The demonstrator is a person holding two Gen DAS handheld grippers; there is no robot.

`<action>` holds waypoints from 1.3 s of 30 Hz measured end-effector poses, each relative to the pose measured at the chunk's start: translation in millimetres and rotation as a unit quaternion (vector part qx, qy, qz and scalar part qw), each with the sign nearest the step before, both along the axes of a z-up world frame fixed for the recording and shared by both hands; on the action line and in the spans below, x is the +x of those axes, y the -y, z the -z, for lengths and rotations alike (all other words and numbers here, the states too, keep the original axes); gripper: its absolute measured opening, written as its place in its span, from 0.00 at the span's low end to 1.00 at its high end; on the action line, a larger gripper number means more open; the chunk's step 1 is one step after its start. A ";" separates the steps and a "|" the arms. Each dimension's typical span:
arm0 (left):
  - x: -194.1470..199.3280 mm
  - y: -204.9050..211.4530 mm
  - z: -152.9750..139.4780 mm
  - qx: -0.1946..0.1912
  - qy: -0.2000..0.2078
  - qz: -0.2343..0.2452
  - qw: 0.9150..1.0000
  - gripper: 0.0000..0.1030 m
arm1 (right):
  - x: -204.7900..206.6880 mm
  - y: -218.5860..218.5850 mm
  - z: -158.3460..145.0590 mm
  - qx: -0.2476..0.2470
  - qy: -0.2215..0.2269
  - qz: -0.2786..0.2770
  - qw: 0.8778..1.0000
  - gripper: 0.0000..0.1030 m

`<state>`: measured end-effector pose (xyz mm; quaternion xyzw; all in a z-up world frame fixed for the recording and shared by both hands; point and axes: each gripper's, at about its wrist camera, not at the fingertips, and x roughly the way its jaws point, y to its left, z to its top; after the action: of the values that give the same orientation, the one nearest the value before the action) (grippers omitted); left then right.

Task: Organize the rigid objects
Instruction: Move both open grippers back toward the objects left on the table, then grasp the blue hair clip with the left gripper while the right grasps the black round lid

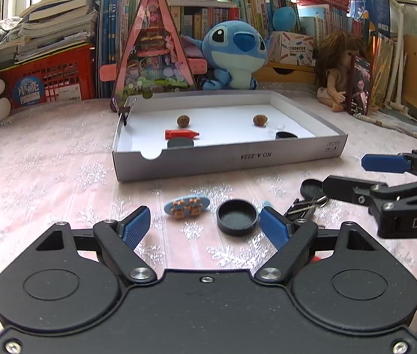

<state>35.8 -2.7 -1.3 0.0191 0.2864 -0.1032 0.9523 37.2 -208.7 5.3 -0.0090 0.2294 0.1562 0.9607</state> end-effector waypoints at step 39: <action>16.8 -24.0 -0.9 -0.014 -0.028 -0.046 0.998 0.56 | 17.9 -7.5 6.1 -0.067 -0.044 0.004 0.997 0.92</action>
<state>52.6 21.3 -0.4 -0.0107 0.3121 -0.0637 0.9479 55.1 -201.2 -0.8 -0.0652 0.2815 0.1372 0.9475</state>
